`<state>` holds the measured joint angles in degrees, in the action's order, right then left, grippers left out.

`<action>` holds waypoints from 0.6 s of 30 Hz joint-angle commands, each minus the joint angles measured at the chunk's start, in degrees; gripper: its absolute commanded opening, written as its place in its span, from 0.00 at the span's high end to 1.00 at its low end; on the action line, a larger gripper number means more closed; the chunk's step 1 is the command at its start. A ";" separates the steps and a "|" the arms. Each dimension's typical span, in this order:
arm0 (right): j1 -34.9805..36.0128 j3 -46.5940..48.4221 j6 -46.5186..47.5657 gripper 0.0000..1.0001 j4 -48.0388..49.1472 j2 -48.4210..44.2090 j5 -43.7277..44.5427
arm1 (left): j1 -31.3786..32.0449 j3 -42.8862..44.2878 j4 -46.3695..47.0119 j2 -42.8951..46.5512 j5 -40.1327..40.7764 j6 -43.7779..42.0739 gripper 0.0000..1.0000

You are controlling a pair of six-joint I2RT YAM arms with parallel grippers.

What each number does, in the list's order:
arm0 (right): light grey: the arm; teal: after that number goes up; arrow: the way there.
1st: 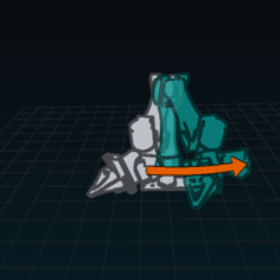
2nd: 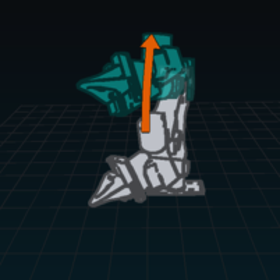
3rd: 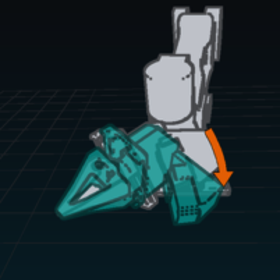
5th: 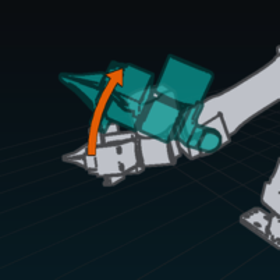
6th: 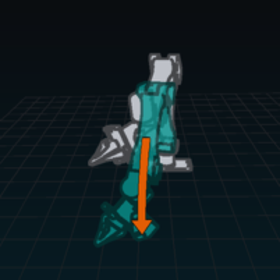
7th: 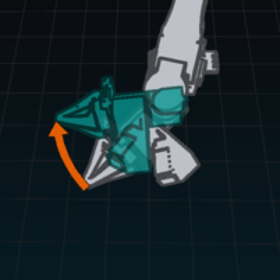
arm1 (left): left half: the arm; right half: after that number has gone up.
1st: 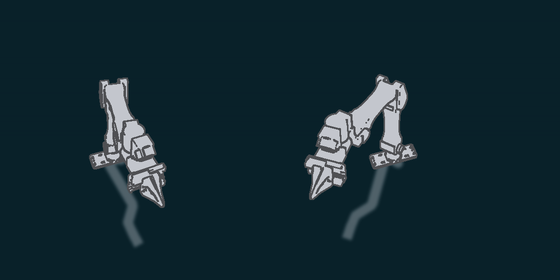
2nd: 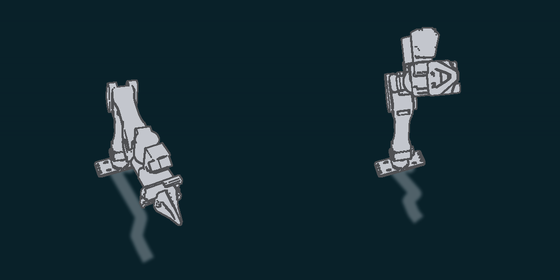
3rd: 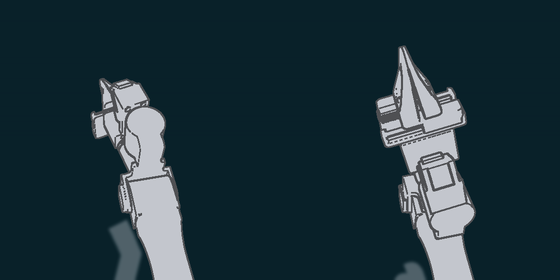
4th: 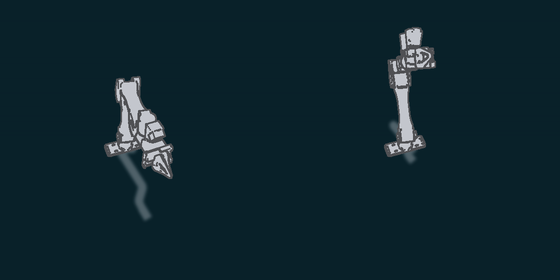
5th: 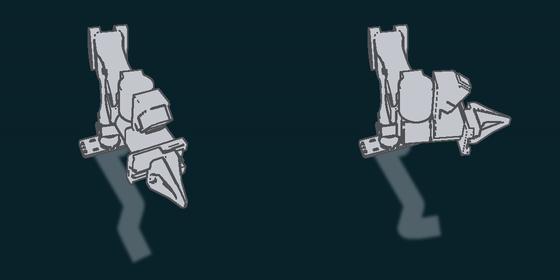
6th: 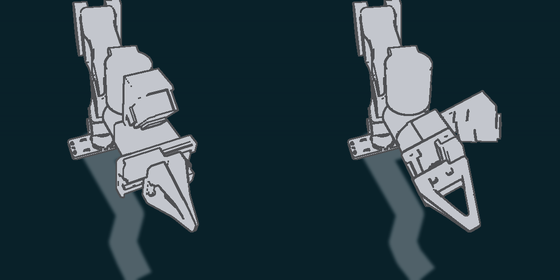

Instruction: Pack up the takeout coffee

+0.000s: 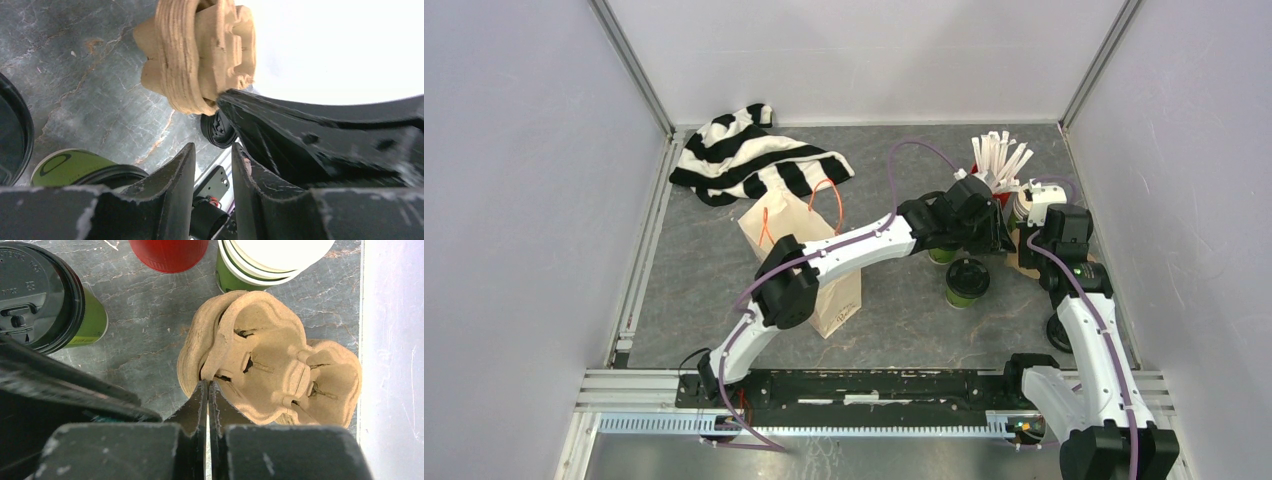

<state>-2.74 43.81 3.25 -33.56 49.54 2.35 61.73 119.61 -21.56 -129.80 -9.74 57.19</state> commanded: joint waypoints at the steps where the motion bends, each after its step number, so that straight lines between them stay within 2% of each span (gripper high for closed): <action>1: -0.16 2.73 -0.26 1.00 2.49 -0.99 -0.81 | -0.02 2.51 3.13 -2.93 -1.17 3.03 0.62; 12: -0.20 3.90 0.13 1.00 2.21 -0.34 -1.41 | 0.49 6.09 3.74 -7.14 0.59 3.44 0.58; 18: -0.18 4.01 0.71 1.00 1.92 -0.36 -0.99 | 0.49 7.01 3.68 -7.05 1.48 2.91 0.52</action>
<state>-2.74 44.82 3.31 -33.74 49.56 1.50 61.87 123.61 -20.23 -136.35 -9.93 58.15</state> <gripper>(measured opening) 0.007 0.479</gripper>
